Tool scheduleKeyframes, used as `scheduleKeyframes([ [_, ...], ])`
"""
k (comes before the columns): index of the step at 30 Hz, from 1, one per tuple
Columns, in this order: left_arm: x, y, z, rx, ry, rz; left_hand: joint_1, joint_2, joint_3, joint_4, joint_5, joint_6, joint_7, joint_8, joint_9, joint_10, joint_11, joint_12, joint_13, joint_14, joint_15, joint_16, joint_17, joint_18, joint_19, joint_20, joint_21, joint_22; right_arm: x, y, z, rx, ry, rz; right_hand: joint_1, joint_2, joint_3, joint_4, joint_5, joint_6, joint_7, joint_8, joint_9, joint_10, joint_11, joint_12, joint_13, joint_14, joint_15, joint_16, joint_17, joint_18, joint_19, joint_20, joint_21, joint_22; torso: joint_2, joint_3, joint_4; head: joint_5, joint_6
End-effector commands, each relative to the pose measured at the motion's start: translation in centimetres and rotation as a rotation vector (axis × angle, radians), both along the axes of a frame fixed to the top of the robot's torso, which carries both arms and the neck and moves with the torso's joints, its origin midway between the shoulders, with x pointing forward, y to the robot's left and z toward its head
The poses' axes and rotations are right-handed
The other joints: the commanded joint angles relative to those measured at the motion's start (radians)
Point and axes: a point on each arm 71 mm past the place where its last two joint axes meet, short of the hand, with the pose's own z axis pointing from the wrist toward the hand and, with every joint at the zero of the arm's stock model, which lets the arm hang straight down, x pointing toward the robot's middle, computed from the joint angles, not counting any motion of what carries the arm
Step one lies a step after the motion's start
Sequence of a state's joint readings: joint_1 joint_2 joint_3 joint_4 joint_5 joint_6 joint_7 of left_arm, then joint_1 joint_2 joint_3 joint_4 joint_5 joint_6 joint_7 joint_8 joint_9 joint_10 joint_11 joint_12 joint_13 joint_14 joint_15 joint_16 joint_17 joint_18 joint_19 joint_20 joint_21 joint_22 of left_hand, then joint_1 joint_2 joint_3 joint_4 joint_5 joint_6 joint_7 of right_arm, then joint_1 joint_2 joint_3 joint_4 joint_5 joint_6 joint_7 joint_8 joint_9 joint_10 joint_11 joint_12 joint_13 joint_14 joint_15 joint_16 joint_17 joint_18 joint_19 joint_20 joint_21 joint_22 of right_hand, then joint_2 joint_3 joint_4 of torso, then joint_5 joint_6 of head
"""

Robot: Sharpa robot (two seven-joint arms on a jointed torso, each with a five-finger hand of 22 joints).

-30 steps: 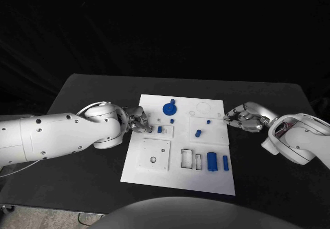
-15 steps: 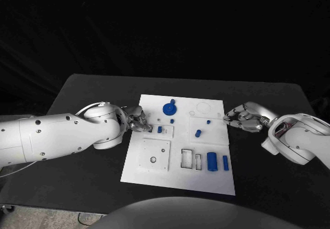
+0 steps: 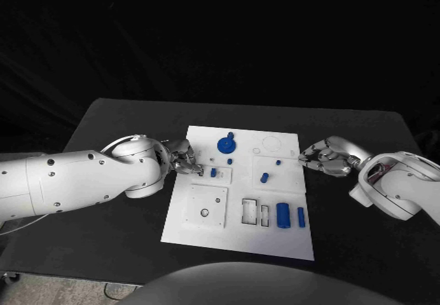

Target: Assemble the parts on the task board

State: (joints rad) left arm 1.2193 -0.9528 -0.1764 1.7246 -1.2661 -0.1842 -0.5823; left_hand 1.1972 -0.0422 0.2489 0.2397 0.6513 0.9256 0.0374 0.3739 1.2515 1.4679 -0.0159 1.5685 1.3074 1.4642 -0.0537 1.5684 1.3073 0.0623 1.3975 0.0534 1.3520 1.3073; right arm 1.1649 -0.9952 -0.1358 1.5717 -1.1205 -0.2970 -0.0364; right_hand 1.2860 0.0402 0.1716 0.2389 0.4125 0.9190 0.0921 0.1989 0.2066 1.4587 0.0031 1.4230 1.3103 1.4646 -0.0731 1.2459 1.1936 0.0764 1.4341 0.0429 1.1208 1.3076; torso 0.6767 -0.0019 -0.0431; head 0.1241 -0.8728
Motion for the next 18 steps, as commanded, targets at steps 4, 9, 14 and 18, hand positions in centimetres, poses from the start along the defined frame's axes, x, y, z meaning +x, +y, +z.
scheduleKeyframes([
  [4, -0.18, -0.21, -0.13, 0.004, 0.023, -0.004, 0.007, 0.0, 0.007, 0.006, -0.006, 0.008, -0.001, 0.005, 0.002, 0.103, -0.008, 0.002, 0.263, 0.107, -0.009, 0.002, 0.264, -0.003, 0.004, -0.001, 0.002, 0.186, -0.06, 0.07, -0.09, -0.004, 0.009, 0.007, 0.006, -0.002, 0.005, -0.002, 0.005, 0.0, 0.004, -0.007, 0.001, 0.009, 0.0, -0.007, 0.077, 0.041, 0.007, -0.007, -0.001, 0.013, -0.006, 0.0, -0.005, 0.125, 0.0, -0.0006, -0.0004, 0.001, 0.0],
  [9, -0.24, -0.24, -0.25, 0.007, 0.03, -0.002, 0.005, 0.002, 0.009, 0.009, -0.009, 0.008, -0.001, 0.005, 0.002, 0.103, -0.008, 0.002, 0.263, 0.107, -0.009, 0.002, 0.264, -0.003, 0.004, -0.001, 0.001, 0.186, -0.05, 0.09, -0.1, -0.003, 0.009, 0.007, 0.006, -0.002, 0.005, -0.002, 0.005, 0.0, 0.004, -0.007, 0.001, 0.009, 0.0, -0.007, 0.077, 0.041, 0.007, -0.007, -0.001, 0.013, -0.006, 0.0, -0.005, 0.125, 0.0, -0.0008, -0.0001, 0.001, 0.0],
  [14, -0.3, -0.27, -0.32, 0.008, 0.032, -0.001, 0.004, 0.003, 0.011, 0.012, -0.013, 0.009, -0.001, 0.006, 0.002, 0.103, -0.008, 0.002, 0.263, 0.107, -0.009, 0.002, 0.264, -0.004, 0.004, -0.002, 0.002, 0.186, -0.03, 0.11, -0.12, -0.003, 0.008, 0.007, 0.006, -0.002, 0.006, -0.002, 0.005, 0.0, 0.004, -0.007, 0.001, 0.008, 0.0, -0.007, 0.077, 0.041, 0.007, -0.008, -0.002, 0.013, -0.006, 0.0, -0.006, 0.125, -0.001, -0.0007, -0.001, 0.003, 0.0],
  [18, -0.4, -0.38, -0.31, 0.004, 0.031, -0.003, 0.003, 0.005, 0.013, 0.015, -0.018, 0.009, -0.001, 0.007, 0.002, 0.103, -0.008, 0.002, 0.263, 0.107, -0.01, 0.002, 0.264, -0.004, 0.005, -0.002, 0.003, 0.186, -0.02, 0.13, -0.13, -0.003, 0.008, 0.007, 0.006, -0.002, 0.006, -0.002, 0.005, 0.0, 0.004, -0.007, 0.001, 0.008, 0.0, -0.007, 0.077, 0.041, 0.007, -0.008, -0.002, 0.013, -0.006, 0.0, -0.006, 0.125, 0.0, -0.0005, -0.0011, 0.001, 0.0],
])
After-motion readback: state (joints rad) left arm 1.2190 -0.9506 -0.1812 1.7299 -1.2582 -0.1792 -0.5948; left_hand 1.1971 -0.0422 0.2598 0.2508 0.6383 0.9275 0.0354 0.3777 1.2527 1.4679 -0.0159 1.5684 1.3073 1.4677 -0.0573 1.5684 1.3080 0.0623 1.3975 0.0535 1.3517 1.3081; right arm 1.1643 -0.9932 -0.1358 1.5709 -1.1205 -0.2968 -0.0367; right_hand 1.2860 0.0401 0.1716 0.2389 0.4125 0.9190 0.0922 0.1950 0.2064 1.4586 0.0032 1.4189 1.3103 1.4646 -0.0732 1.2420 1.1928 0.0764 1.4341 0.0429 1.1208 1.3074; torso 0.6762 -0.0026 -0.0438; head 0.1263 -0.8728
